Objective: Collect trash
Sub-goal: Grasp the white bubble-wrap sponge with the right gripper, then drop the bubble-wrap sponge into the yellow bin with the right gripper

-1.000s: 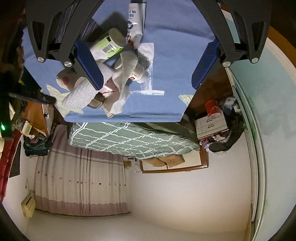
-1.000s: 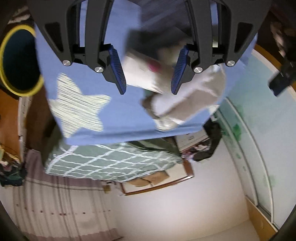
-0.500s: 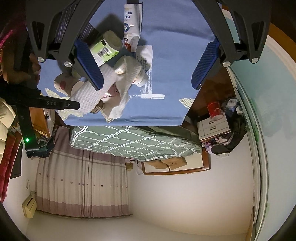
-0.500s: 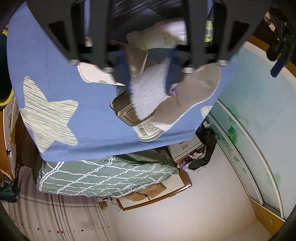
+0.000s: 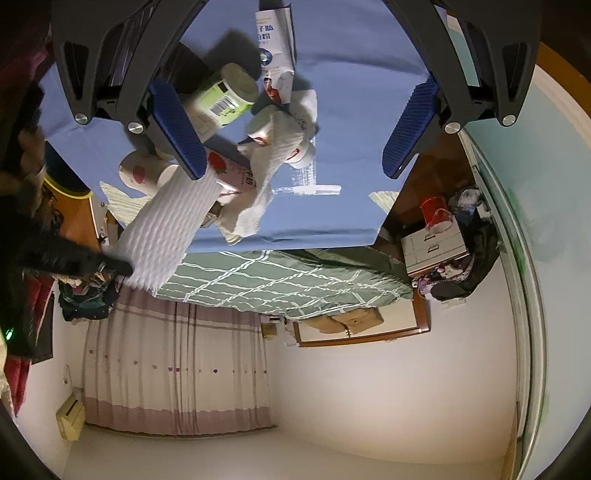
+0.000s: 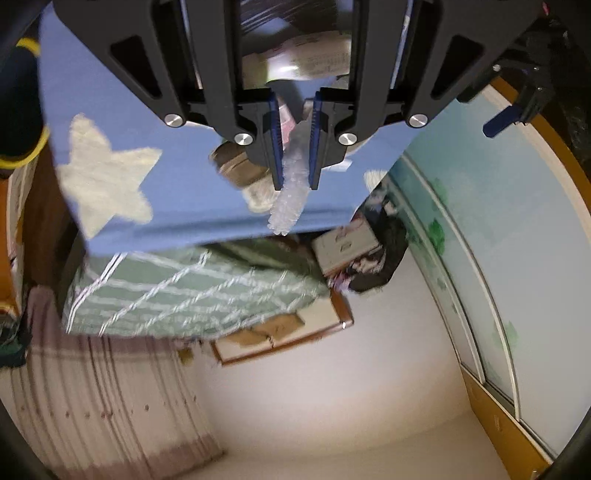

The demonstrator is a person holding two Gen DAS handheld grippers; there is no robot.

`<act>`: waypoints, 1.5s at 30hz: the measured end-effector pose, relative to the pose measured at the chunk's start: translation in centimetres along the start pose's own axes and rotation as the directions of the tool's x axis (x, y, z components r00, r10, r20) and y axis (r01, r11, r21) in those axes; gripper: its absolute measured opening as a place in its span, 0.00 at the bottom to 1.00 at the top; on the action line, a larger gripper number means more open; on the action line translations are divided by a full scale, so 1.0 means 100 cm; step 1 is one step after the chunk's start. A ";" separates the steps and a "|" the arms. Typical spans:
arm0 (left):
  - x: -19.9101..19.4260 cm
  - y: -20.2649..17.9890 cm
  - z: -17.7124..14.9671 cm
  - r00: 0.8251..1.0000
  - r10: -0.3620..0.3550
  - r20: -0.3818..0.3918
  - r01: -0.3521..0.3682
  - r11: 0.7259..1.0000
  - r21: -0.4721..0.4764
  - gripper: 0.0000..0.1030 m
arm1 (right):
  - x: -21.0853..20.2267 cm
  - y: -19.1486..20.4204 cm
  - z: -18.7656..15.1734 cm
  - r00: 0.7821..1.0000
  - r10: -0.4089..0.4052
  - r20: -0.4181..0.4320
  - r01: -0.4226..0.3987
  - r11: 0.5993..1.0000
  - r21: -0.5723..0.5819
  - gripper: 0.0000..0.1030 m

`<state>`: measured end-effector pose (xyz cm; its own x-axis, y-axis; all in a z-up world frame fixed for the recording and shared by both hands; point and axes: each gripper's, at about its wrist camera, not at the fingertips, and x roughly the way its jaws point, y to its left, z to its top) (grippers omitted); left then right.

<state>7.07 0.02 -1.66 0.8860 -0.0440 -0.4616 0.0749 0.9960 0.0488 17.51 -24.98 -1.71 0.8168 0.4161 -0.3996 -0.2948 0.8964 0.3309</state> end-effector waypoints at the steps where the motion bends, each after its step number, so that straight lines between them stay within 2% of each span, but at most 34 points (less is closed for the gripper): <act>1: 0.000 -0.002 0.000 1.000 -0.004 0.000 0.004 1.000 0.006 0.92 | -0.007 -0.003 0.002 1.000 -0.006 0.014 0.006 1.000 0.002 0.12; 3: 0.001 -0.006 -0.001 1.000 -0.013 -0.001 0.013 1.000 0.016 0.92 | -0.020 -0.012 0.005 0.999 -0.033 0.041 0.033 0.999 0.006 0.12; 5: 0.003 -0.012 -0.003 0.999 -0.035 -0.005 0.035 0.999 0.027 0.92 | -0.037 -0.030 0.007 0.991 -0.107 0.076 0.106 0.994 0.017 0.12; 9: 0.010 -0.022 -0.007 0.994 -0.107 -0.027 0.108 0.993 0.041 0.92 | -0.065 -0.079 0.004 0.965 -0.246 0.095 0.239 0.968 0.080 0.12; 12: 0.017 -0.035 -0.012 0.989 -0.140 -0.050 0.143 0.988 0.059 0.92 | -0.084 -0.130 -0.003 0.924 -0.372 0.085 0.357 0.922 0.153 0.12; 13: 0.019 -0.039 -0.014 0.987 -0.148 -0.058 0.152 0.986 0.067 0.92 | -0.094 -0.152 -0.007 0.899 -0.430 0.077 0.412 0.893 0.182 0.12; 16: 0.029 -0.056 -0.019 0.978 -0.185 -0.091 0.193 0.978 0.082 0.92 | -0.107 -0.192 -0.016 0.848 -0.528 0.053 0.506 0.834 0.221 0.12; 18: 0.034 -0.068 -0.022 0.972 -0.210 -0.108 0.220 0.971 0.091 0.92 | -0.115 -0.219 -0.025 0.803 -0.595 0.027 0.572 0.783 0.244 0.12; 22: 0.049 -0.095 -0.024 0.959 -0.246 -0.141 0.264 0.957 0.121 0.92 | -0.116 -0.253 -0.045 0.753 -0.657 -0.030 0.642 0.724 0.254 0.13; 26: 0.061 -0.120 -0.025 0.950 -0.262 -0.171 0.288 0.945 0.157 0.92 | -0.105 -0.275 -0.061 0.716 -0.693 -0.089 0.690 0.682 0.244 0.16; 29: 0.070 -0.134 -0.024 0.946 -0.264 -0.186 0.297 0.938 0.181 0.92 | -0.097 -0.281 -0.067 0.711 -0.694 -0.110 0.696 0.673 0.250 0.35; 30: 0.071 -0.135 -0.024 0.946 -0.264 -0.188 0.298 0.937 0.183 0.92 | -0.097 -0.282 -0.069 0.709 -0.696 -0.110 0.697 0.671 0.251 0.36; 37: 0.091 -0.144 -0.024 0.936 -0.260 -0.236 0.308 0.931 0.194 0.92 | -0.099 -0.283 -0.070 0.717 -0.689 -0.107 0.690 0.679 0.250 0.38; 41: 0.108 -0.158 -0.020 0.939 -0.233 -0.254 0.288 0.935 0.207 0.92 | -0.101 -0.281 -0.067 0.726 -0.680 -0.102 0.680 0.687 0.255 0.39; 45: 0.125 -0.182 -0.015 0.951 -0.180 -0.251 0.244 0.937 0.251 0.92 | -0.099 -0.281 -0.068 0.733 -0.672 -0.105 0.673 0.693 0.258 0.39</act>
<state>16.11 -18.58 -9.62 0.7145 -0.2020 -0.6699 0.4010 0.9028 0.1555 14.31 -53.24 -12.82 0.7443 -0.2819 -0.6054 0.4735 0.8621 0.1806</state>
